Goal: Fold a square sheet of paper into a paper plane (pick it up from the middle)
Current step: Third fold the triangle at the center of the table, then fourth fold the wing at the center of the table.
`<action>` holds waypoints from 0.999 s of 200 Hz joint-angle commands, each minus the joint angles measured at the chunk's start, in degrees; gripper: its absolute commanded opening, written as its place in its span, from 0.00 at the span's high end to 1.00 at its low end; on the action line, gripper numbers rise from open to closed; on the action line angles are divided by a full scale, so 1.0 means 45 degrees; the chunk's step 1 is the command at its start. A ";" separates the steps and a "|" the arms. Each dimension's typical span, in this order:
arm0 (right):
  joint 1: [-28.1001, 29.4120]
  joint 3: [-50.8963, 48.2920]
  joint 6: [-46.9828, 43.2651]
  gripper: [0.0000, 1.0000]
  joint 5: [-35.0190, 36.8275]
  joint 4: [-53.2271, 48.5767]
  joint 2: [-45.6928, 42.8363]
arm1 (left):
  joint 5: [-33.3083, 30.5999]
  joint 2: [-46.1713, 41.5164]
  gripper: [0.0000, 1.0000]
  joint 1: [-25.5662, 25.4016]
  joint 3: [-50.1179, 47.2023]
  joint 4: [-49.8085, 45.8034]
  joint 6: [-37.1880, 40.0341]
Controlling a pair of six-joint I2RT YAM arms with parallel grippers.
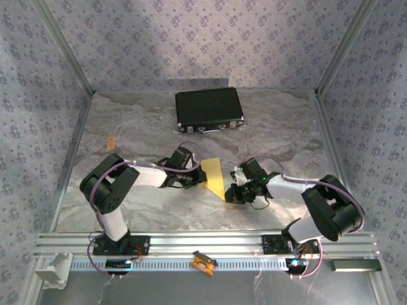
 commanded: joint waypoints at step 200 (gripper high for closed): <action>-0.1152 0.3639 -0.1224 0.74 0.0117 -0.0890 0.2302 | -0.1931 -0.3270 0.69 0.0550 -0.1359 -0.1054 -0.0608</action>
